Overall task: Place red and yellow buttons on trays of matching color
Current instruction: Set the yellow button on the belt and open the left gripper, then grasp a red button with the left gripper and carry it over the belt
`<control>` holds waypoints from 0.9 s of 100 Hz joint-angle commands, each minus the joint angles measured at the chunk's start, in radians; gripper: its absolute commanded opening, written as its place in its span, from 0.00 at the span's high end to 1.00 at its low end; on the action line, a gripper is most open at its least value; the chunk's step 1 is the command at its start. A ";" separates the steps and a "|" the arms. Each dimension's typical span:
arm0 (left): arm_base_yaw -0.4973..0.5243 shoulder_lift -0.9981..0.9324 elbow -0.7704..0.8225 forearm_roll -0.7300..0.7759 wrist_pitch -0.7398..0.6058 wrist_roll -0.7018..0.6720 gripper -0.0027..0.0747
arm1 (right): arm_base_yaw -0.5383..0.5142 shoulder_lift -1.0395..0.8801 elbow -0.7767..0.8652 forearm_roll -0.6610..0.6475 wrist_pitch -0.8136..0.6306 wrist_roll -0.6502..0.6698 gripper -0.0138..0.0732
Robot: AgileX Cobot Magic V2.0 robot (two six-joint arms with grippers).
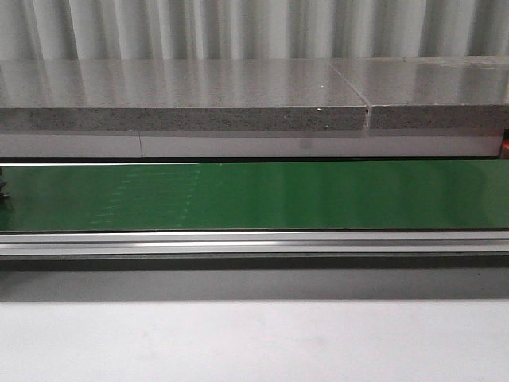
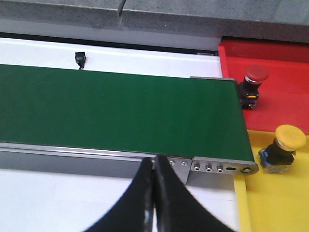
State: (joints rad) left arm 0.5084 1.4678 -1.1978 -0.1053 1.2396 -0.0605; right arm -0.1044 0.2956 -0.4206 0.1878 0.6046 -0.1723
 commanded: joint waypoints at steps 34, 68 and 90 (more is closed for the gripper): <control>0.175 -0.015 0.008 0.029 -0.109 -0.127 0.26 | 0.001 0.009 -0.025 0.008 -0.067 -0.001 0.92; 0.197 0.107 0.008 -0.091 -0.124 -0.183 0.26 | 0.001 0.009 -0.025 0.008 -0.067 -0.001 0.92; 0.197 0.174 0.008 -0.091 -0.164 -0.185 0.26 | 0.001 0.009 -0.025 0.008 -0.067 -0.001 0.92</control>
State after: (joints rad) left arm 0.7054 1.6601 -1.1673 -0.1776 1.1133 -0.2352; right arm -0.1044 0.2956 -0.4206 0.1878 0.6046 -0.1723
